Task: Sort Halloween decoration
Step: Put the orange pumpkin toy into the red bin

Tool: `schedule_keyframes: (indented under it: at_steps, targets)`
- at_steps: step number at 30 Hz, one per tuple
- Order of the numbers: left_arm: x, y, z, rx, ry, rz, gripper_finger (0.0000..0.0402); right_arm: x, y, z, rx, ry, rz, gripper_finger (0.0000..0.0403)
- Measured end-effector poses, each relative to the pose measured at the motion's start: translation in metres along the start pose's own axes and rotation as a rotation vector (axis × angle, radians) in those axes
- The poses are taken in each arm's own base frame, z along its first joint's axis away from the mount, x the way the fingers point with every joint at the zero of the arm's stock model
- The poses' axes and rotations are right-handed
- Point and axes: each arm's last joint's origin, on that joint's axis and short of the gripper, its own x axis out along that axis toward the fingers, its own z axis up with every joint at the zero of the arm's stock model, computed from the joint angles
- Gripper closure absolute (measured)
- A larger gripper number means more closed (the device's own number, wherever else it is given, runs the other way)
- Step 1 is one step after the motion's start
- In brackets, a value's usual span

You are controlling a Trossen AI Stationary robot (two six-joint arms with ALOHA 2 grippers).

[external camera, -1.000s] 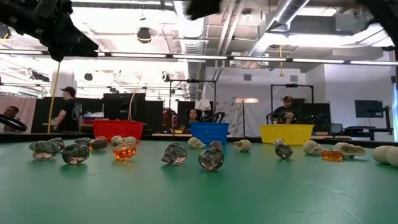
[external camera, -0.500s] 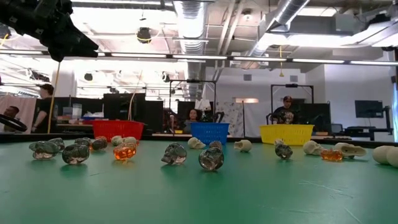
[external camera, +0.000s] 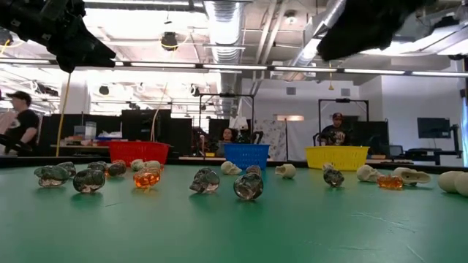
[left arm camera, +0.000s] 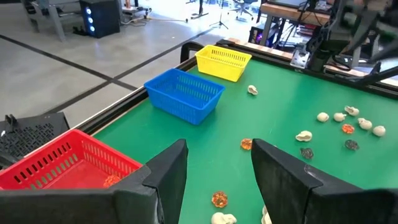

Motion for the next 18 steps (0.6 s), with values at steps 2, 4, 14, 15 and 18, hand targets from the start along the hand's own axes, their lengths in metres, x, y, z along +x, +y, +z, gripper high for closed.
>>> schedule_keyframes:
  at_steps: [2, 4, 14, 15, 18]
  targets:
    - [0.000, 0.000, 0.000, 0.001, 0.003, 0.000, 0.0233, 0.013, 0.007, -0.016, -0.004, -0.017, 0.017, 0.0189]
    - [0.000, 0.000, -0.001, -0.002, 0.007, 0.002, 0.0233, 0.022, 0.013, -0.033, -0.019, 0.013, 0.037, 0.0189]
    - [0.000, 0.000, -0.001, -0.009, 0.010, 0.003, 0.0233, 0.009, 0.032, -0.093, 0.081, 0.160, 0.016, 0.0189]
    - [0.000, 0.000, -0.001, -0.009, 0.011, 0.003, 0.0233, 0.004, 0.034, -0.098, 0.099, 0.165, 0.014, 0.0189]
    - [0.000, 0.000, -0.001, -0.008, 0.010, 0.003, 0.0233, -0.012, 0.038, -0.110, 0.154, 0.148, 0.014, 0.0189]
